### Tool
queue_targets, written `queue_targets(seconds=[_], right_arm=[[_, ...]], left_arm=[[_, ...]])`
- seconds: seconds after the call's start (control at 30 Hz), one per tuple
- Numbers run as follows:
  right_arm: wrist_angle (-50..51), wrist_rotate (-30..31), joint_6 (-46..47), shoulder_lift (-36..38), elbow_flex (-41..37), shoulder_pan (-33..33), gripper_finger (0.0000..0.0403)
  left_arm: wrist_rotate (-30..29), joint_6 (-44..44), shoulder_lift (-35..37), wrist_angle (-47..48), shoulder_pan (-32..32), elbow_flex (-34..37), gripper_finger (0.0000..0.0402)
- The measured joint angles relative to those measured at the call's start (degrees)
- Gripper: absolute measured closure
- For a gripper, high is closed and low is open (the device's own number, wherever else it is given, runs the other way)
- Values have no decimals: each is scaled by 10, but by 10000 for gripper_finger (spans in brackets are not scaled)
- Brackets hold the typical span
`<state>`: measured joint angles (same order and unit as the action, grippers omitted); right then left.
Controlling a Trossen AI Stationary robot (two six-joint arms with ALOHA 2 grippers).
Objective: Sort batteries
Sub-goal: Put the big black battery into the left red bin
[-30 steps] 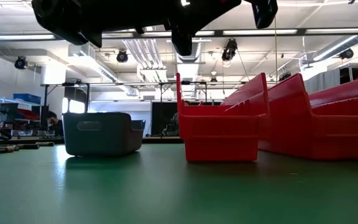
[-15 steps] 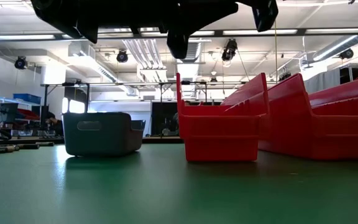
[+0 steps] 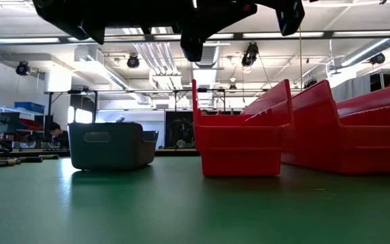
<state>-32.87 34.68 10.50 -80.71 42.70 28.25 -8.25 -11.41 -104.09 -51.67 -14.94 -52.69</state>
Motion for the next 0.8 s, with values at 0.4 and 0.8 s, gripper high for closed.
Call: queue_targets(seconds=[0.4,0.8], right_arm=[[3,-2,-5,8,0,0,317],[320,-2,47,109,109,7,215]], left_arm=[[8,-18,11,41,3,0,373],[4,-39,99,394,63,-48,372]])
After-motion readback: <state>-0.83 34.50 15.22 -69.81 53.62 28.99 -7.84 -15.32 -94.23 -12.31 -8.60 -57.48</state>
